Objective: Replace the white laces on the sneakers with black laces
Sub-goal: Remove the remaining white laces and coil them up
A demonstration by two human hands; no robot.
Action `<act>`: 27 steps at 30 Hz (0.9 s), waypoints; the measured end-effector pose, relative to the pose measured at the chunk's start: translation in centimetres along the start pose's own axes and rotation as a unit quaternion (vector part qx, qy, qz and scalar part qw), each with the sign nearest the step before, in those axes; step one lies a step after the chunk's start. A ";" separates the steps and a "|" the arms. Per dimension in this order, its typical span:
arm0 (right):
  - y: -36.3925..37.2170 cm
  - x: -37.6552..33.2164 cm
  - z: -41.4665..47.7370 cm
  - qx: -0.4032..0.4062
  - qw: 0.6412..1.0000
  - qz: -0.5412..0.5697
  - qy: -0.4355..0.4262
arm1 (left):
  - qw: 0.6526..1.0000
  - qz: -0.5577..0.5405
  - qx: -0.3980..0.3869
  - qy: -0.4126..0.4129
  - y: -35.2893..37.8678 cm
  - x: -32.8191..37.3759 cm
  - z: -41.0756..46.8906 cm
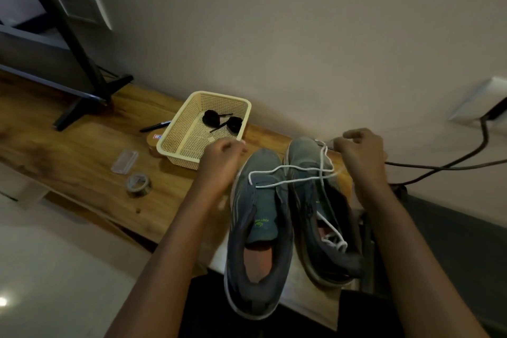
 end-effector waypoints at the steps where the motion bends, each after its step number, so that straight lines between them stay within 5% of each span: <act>1: 0.4 0.0 -0.3 -0.006 0.995 -0.090 -0.047 | 0.997 0.068 -0.042 0.011 0.5 -0.7 -0.1; 5: 2.0 -1.8 -2.8 -0.052 0.956 -0.180 -0.227 | 0.956 0.255 -0.143 0.028 1.9 -2.6 -0.7; 8: 4.2 -1.7 -5.9 -0.192 0.893 -0.229 -0.336 | 0.945 0.288 -0.152 0.019 2.1 -2.7 -0.7; 11: 5.2 -1.3 -7.1 -0.196 0.857 -0.269 -0.395 | 0.943 0.294 -0.158 0.013 1.8 -2.5 -0.9; 27: 3.1 -1.1 -4.0 -0.119 0.904 -0.274 -0.305 | 0.948 0.282 -0.145 0.012 1.6 -2.5 -0.9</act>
Point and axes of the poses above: each hand's wrist, its own z-axis towards the middle knuckle, its own y-axis out of the palm, x = y × z, the point moved 3 cm from there along z, towards the middle knuckle, and after that the axes turned 15 degrees about x, right-handed, at the moved point
